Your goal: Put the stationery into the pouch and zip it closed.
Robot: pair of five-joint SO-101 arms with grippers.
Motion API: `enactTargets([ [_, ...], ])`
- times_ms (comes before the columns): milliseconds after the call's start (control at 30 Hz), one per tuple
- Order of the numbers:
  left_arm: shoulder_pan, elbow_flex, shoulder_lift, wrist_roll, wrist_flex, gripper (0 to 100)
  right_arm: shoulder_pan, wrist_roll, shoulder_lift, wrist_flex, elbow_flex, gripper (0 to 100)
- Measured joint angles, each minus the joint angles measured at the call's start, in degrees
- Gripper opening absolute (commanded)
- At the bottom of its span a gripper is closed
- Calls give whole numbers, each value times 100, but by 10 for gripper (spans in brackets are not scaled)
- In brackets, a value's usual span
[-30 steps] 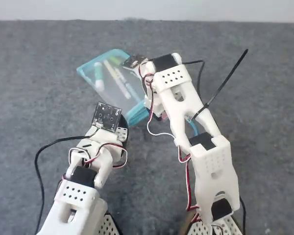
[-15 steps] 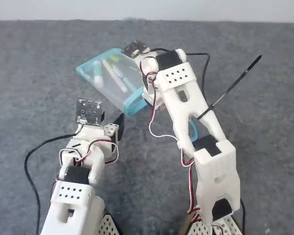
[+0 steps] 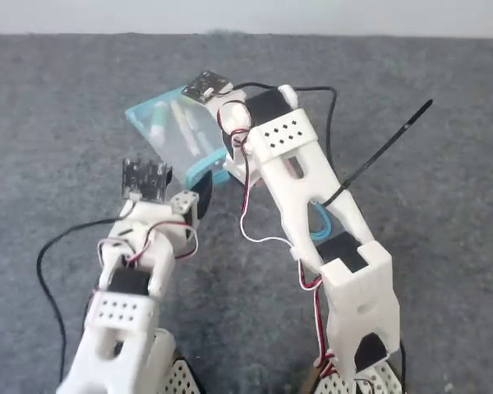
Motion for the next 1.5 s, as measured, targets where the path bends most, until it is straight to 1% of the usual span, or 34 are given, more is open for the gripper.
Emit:
enactTargets([
  [133, 44, -870, 1565, 0, -299, 233, 26, 0, -9, 62, 0, 8],
  [233, -132, -1301, 2681, 18, -387, 232, 18, 0, -44, 62, 0, 8],
  [333, -352, -1521, 3244, 18, -510, 227, 18, 0, -62, 62, 0, 8],
  [400, -440, -1582, 3411, 18, -633, 201, 18, 0, -62, 62, 0, 8],
  [500, -448, -1591, 3446, 18, -651, 199, 18, 0, -62, 97, 0, 8],
  [633, -466, -1556, 3376, -26, -651, 209, 79, 229, -62, 229, 114, 8],
  [767, -466, -1196, 2760, -123, -651, 207, 325, 457, -70, 105, 967, 8],
  [867, -607, -1143, 2259, -123, -404, 208, 343, 422, -62, -422, 1837, 8],
  [933, -774, -1143, 2092, -88, -193, 208, 369, 299, -79, -853, 2453, 8],
  [1000, -958, -1143, 2022, -35, -149, 208, 413, 211, -229, -1240, 3042, 8],
  [1133, -1099, -1143, 2004, 0, -149, 209, 378, -114, -1037, -1767, 4105, 11],
  [1200, -1099, -1143, 2004, 0, -149, 210, 396, -308, -1424, -1925, 4607, 48],
  [1367, -1108, -1143, 2004, 0, -141, 210, 413, -475, -1934, -2040, 5371, 243],
  [1400, -1099, -1143, 2004, 0, -97, 210, 413, -484, -2013, -2048, 5415, 259],
  [1500, -1099, -1143, 2004, 0, 88, 210, 422, -501, -2382, -2101, 5486, 252],
])
